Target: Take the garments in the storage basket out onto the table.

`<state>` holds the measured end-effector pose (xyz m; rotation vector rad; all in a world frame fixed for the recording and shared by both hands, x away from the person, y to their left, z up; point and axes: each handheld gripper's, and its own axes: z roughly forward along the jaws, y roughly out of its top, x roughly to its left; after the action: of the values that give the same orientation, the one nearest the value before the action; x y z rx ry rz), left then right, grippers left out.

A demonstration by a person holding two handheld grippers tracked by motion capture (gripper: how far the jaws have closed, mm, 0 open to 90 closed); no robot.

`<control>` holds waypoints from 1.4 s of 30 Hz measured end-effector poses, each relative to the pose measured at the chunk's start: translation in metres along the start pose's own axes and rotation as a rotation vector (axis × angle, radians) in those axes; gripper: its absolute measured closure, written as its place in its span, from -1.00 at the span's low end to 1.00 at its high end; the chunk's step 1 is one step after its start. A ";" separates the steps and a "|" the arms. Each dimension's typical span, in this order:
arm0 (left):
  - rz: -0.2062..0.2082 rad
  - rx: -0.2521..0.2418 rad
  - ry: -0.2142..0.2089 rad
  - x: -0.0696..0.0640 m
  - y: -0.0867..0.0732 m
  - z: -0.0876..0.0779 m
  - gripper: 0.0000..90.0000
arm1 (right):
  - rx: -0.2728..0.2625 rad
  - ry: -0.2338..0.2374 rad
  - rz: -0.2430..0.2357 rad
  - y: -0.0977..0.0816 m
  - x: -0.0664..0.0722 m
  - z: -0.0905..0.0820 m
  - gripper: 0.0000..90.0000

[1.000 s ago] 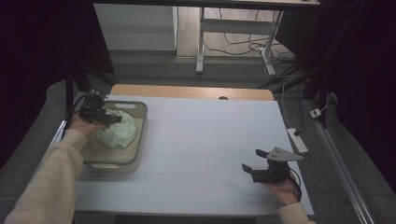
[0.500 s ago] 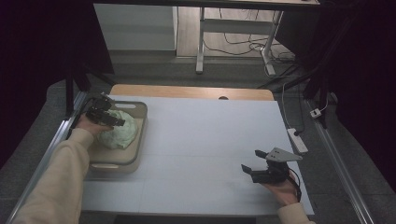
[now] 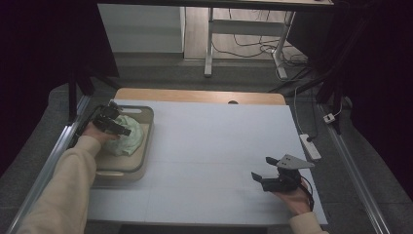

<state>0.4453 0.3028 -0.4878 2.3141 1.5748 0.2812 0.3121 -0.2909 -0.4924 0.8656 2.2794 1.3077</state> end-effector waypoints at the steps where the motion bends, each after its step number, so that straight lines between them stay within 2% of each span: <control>1: 0.006 0.008 0.003 0.000 0.000 0.001 -0.54 | 0.001 -0.001 -0.001 0.000 0.000 0.000 -0.64; 13: 0.034 0.066 0.027 -0.009 0.002 0.010 -0.51 | 0.007 -0.006 -0.007 0.000 0.000 0.000 -0.64; 22: 0.056 0.118 0.055 -0.015 0.004 0.017 -0.39 | 0.011 -0.004 -0.011 0.000 0.001 0.001 -0.64; 23: 0.060 0.128 0.061 -0.016 0.004 0.018 -0.35 | 0.011 -0.004 -0.011 0.000 0.001 0.001 -0.64; 24: 0.064 0.136 0.069 -0.016 0.004 0.019 -0.24 | 0.008 -0.006 -0.011 0.000 0.001 0.000 -0.64; 26: 0.064 0.138 0.067 -0.017 0.004 0.018 -0.16 | 0.008 -0.006 -0.012 0.000 0.001 0.000 -0.64; 30: 0.065 0.144 0.082 -0.016 0.003 0.017 0.29 | 0.011 -0.013 -0.008 0.000 0.000 0.000 -0.63; 31: 0.067 0.145 0.081 -0.016 0.003 0.017 0.48 | 0.013 -0.013 -0.009 0.000 0.000 0.000 -0.63; 32: 0.069 0.145 0.077 -0.016 0.003 0.017 0.48 | 0.013 -0.013 -0.009 0.000 0.000 0.000 -0.63; 36: 0.075 0.146 0.095 -0.017 0.003 0.017 0.75 | 0.009 -0.016 -0.010 0.000 0.001 -0.001 -0.63; 42: 0.058 0.121 0.079 -0.015 0.002 0.013 0.79 | 0.005 -0.017 -0.006 0.000 0.000 -0.002 -0.63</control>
<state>0.4458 0.2866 -0.4987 2.4726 1.6047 0.3031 0.3110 -0.2918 -0.4918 0.8677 2.2717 1.2871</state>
